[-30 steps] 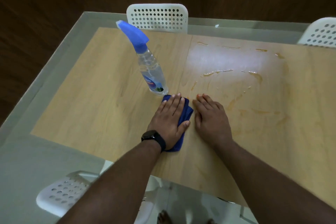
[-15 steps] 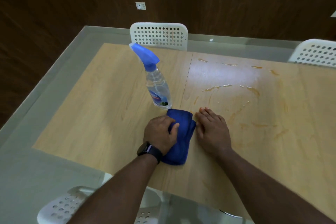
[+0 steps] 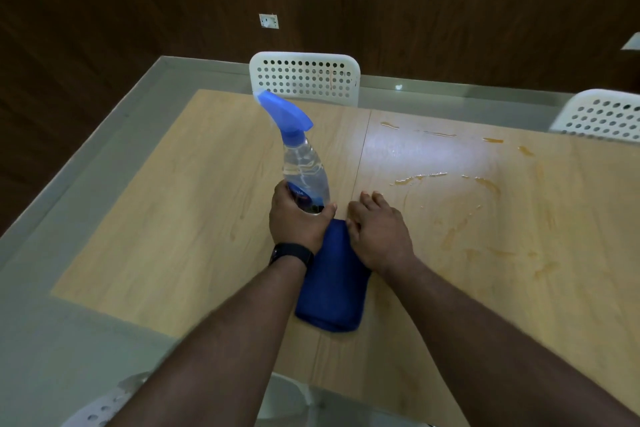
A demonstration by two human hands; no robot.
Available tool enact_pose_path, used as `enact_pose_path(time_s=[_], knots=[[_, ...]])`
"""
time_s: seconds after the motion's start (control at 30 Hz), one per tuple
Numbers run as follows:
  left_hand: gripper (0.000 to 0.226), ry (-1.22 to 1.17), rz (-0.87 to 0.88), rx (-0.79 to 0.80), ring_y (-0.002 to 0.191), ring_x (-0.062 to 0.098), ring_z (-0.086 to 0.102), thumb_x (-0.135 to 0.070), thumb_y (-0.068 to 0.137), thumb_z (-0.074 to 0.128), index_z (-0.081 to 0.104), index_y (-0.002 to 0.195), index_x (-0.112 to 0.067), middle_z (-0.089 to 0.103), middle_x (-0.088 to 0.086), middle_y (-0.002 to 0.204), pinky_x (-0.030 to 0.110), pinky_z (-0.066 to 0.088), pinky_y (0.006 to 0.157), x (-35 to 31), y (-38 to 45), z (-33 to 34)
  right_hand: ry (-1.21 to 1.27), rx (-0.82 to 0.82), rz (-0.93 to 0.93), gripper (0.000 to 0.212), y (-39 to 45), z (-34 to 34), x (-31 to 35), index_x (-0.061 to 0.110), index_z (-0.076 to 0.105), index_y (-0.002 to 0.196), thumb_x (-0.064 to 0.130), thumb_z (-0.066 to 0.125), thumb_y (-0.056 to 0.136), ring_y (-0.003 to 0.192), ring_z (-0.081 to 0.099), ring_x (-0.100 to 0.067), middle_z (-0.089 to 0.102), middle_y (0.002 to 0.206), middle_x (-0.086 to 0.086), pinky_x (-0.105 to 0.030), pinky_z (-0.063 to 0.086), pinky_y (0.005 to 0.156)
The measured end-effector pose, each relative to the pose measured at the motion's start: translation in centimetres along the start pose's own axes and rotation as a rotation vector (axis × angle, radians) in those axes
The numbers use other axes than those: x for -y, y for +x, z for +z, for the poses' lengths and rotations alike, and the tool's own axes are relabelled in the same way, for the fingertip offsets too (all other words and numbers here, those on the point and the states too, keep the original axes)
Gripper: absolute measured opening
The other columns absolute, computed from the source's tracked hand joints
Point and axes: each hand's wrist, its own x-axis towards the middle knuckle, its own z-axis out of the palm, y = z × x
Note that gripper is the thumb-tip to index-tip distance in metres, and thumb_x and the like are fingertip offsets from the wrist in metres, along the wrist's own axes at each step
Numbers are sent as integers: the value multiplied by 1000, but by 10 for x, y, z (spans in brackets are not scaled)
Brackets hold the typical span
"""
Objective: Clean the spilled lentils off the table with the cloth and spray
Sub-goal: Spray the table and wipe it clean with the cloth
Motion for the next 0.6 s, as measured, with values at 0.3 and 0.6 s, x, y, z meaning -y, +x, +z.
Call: enact_pose_path(time_s=[0.3, 0.6], knots=[[67, 34, -30, -26, 78, 4, 59, -35, 59, 97, 53, 107, -21, 64, -5, 100, 12, 42, 65, 15, 4, -33, -35, 28, 18, 55, 6, 3, 24, 20, 36, 158, 45, 33, 110, 159, 16, -31, 24, 171, -9, -48, 21, 126], [67, 106, -110, -150, 78, 8, 59, -39, 57, 97, 52, 104, -23, 61, -9, 95, 16, 41, 64, 52, 22, -115, -45, 74, -197, 57, 19, 22, 111, 18, 35, 160, 43, 34, 109, 158, 20, -30, 24, 172, -9, -47, 27, 122]])
